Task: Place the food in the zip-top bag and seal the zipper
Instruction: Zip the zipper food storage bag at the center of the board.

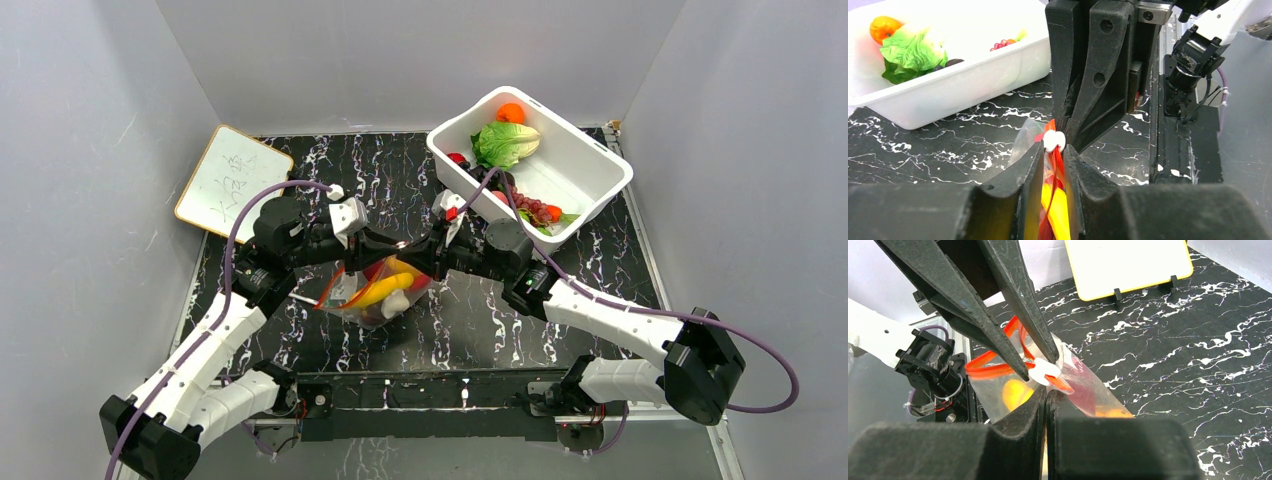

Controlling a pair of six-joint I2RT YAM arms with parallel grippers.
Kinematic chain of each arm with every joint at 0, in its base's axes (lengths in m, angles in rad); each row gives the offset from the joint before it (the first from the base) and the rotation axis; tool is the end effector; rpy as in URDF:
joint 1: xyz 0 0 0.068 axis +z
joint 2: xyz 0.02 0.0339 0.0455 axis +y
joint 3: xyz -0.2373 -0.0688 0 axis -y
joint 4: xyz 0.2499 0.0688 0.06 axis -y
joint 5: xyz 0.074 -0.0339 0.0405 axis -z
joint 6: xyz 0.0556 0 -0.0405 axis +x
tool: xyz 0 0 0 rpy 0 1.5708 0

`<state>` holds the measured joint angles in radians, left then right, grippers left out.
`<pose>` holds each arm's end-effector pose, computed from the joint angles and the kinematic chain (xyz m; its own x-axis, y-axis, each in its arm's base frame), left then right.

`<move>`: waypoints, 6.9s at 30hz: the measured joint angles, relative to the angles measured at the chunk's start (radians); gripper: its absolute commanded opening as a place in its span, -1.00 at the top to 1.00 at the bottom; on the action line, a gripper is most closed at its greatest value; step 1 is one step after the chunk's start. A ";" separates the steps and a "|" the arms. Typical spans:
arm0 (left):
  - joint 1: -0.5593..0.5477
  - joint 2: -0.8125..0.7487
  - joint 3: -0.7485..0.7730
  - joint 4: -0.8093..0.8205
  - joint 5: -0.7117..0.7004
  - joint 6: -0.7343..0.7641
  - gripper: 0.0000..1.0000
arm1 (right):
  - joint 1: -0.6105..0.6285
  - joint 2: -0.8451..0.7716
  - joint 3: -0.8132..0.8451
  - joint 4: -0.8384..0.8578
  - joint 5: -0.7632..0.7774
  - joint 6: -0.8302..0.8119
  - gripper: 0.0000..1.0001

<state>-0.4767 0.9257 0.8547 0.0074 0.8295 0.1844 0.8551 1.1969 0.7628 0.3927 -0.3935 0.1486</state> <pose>0.1963 -0.1476 0.3381 0.1212 0.0767 -0.9897 0.9579 0.2524 0.1369 0.1877 0.2483 0.2785 -0.1673 0.0160 -0.9858 -0.9339 0.3180 0.1636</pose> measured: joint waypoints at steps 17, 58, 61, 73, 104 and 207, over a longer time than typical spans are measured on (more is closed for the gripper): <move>0.000 0.004 0.000 0.036 -0.008 0.010 0.26 | 0.000 0.000 0.000 0.001 0.010 0.031 1.00; -0.003 0.007 0.000 0.018 0.145 0.047 1.00 | 0.001 -0.058 0.000 -0.062 -0.046 -0.204 1.00; -0.003 0.008 0.000 0.012 0.152 0.043 0.88 | 0.000 -0.058 0.000 -0.071 -0.068 -0.227 1.00; -0.004 0.034 0.002 0.009 0.102 0.024 0.20 | 0.000 -0.036 0.000 -0.043 -0.076 -0.168 1.00; -0.011 0.024 0.065 -0.195 0.089 0.187 1.00 | 0.002 -0.071 -0.042 0.002 -0.043 -0.135 1.00; -0.013 0.041 0.100 -0.355 0.098 0.299 1.00 | 0.015 -0.038 0.085 -0.257 -0.175 -0.380 1.00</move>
<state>-0.4896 0.9668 0.9546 -0.3477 0.9276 0.4839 0.8700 1.1587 0.8478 0.1360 -0.5682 -0.2314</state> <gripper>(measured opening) 0.059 0.008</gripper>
